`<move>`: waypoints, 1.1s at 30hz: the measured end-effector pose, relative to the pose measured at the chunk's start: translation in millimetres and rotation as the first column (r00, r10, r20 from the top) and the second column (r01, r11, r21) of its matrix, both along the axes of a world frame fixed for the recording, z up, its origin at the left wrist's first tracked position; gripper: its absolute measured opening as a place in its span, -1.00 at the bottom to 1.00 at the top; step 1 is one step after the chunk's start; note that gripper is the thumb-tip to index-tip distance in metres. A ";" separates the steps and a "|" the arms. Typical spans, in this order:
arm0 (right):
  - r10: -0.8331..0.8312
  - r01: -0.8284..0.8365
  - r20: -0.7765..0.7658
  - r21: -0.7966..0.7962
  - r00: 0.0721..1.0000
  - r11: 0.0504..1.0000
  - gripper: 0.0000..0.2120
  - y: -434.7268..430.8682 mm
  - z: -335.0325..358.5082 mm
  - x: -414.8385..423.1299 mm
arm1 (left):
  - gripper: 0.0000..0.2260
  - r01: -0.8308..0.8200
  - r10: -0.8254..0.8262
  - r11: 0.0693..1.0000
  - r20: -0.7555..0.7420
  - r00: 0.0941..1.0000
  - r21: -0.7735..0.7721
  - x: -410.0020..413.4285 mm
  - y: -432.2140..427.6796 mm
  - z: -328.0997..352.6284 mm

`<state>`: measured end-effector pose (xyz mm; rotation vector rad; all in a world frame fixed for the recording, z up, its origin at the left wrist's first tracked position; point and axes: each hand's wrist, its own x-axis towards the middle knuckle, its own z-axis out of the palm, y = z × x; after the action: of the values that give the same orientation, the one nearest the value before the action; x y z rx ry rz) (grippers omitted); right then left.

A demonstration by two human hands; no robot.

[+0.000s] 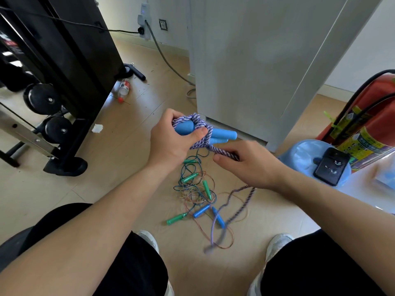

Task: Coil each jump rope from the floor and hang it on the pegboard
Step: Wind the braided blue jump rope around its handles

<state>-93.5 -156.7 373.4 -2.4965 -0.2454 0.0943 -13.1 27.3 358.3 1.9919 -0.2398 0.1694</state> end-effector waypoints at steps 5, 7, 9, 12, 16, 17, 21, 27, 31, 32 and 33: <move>-0.036 0.038 0.049 -0.049 0.998 0.998 -0.65 -21.0 9.0 8.9 | -0.59 0.235 -0.235 0.965 -0.016 0.972 0.117 -9.3 -4.8 -1.0; -0.020 0.019 0.045 0.018 0.999 1.000 -0.74 -33.7 9.6 14.1 | -0.60 0.330 -0.323 0.939 -0.074 0.943 0.101 -11.6 -5.7 -1.8; 0.004 -0.009 0.037 0.152 0.999 0.988 -0.80 -45.3 7.0 18.5 | -0.60 0.400 -0.394 0.916 -0.132 0.910 0.024 -12.6 -6.3 -0.2; 0.036 -0.034 -0.002 0.327 0.999 0.944 -0.76 -54.1 -0.7 22.6 | -0.60 0.460 -0.478 0.878 -0.201 0.855 -0.131 -12.0 -5.6 7.1; 0.062 -0.014 -0.074 0.527 0.995 0.850 -0.72 -52.4 -7.6 24.0 | -0.64 0.465 -0.538 0.836 -0.271 0.798 -0.290 -16.3 -6.4 15.6; 0.048 0.024 -0.107 0.582 0.993 0.813 -0.70 -51.9 -10.7 24.7 | -0.65 0.440 -0.533 0.834 -0.283 0.798 -0.332 -16.0 -6.8 16.0; -0.011 0.128 -0.199 0.585 0.980 0.801 -0.73 -49.1 -23.7 26.8 | -0.66 0.281 -0.442 0.848 -0.307 0.843 -0.451 -9.7 -5.8 14.7; -0.082 0.108 -0.156 0.165 0.984 0.980 -0.63 -15.3 -41.2 13.8 | -0.66 -0.031 -0.213 0.829 -0.367 0.905 -0.559 -0.7 -7.1 12.0; -0.096 0.091 -0.072 -0.066 0.993 0.994 -0.60 14.2 -42.2 0.1 | -0.70 -0.120 -0.098 0.855 -0.383 0.919 -0.505 0.4 -12.2 0.8; -0.095 0.085 -0.063 -0.142 0.993 0.986 -0.63 15.9 -41.3 -1.3 | -0.69 -0.139 -0.074 0.858 -0.388 0.919 -0.494 -0.9 -13.9 -1.4; -0.085 0.071 -0.055 -0.219 0.995 0.973 -0.68 17.1 -40.2 -2.3 | -0.69 -0.160 -0.048 0.862 -0.393 0.918 -0.480 -2.1 -15.6 -3.8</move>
<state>-95.8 -139.6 333.2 -2.7115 -0.1144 0.1768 -15.2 11.7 354.5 1.4632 0.1209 -0.1267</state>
